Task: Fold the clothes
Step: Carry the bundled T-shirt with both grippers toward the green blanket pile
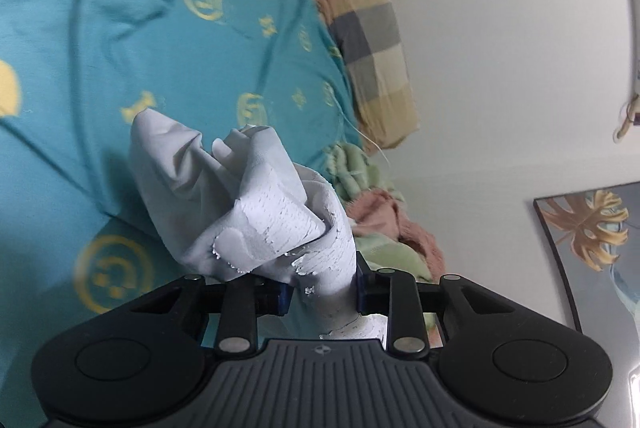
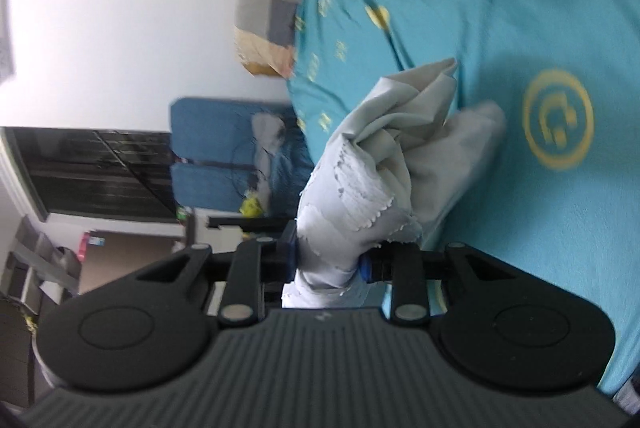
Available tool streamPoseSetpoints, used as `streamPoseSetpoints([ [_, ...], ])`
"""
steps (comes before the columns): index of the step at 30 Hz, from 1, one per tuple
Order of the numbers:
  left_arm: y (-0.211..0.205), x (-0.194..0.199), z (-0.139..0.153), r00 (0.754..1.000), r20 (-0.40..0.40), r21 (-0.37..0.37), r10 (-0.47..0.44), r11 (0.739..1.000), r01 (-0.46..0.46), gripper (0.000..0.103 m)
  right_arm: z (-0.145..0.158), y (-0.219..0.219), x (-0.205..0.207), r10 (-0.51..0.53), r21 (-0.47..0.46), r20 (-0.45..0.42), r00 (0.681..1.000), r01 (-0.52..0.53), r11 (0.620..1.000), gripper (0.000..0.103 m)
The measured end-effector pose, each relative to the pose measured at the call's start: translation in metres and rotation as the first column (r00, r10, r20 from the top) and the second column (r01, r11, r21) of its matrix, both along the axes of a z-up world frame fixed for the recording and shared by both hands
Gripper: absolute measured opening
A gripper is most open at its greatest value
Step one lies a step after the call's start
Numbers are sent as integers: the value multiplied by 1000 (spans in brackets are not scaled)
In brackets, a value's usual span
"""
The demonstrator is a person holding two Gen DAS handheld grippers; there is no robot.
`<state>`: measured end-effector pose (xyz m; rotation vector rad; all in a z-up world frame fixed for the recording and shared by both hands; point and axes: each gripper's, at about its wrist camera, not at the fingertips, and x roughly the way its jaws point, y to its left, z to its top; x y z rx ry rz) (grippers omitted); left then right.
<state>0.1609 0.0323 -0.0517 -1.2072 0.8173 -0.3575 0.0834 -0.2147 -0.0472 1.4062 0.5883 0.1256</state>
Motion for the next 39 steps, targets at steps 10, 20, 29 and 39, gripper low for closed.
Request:
streamPoseSetpoints([
  [10,-209,102,142,951,153,-4,-267,963,271,29,149,-170,1,-192,-159,173,966,220,962,32],
  [20,-405,137,189,831,354,-10,-429,887,462,29,229,-316,-25,-388,-283,400,830,515,809,32],
  [29,-433,126,102,785,293,120,-545,836,536,29,156,-348,-31,-377,-389,278,884,462,797,32],
  [39,-379,64,51,741,193,268,-642,762,590,30,90,-293,-77,-337,-439,21,941,311,843,32],
])
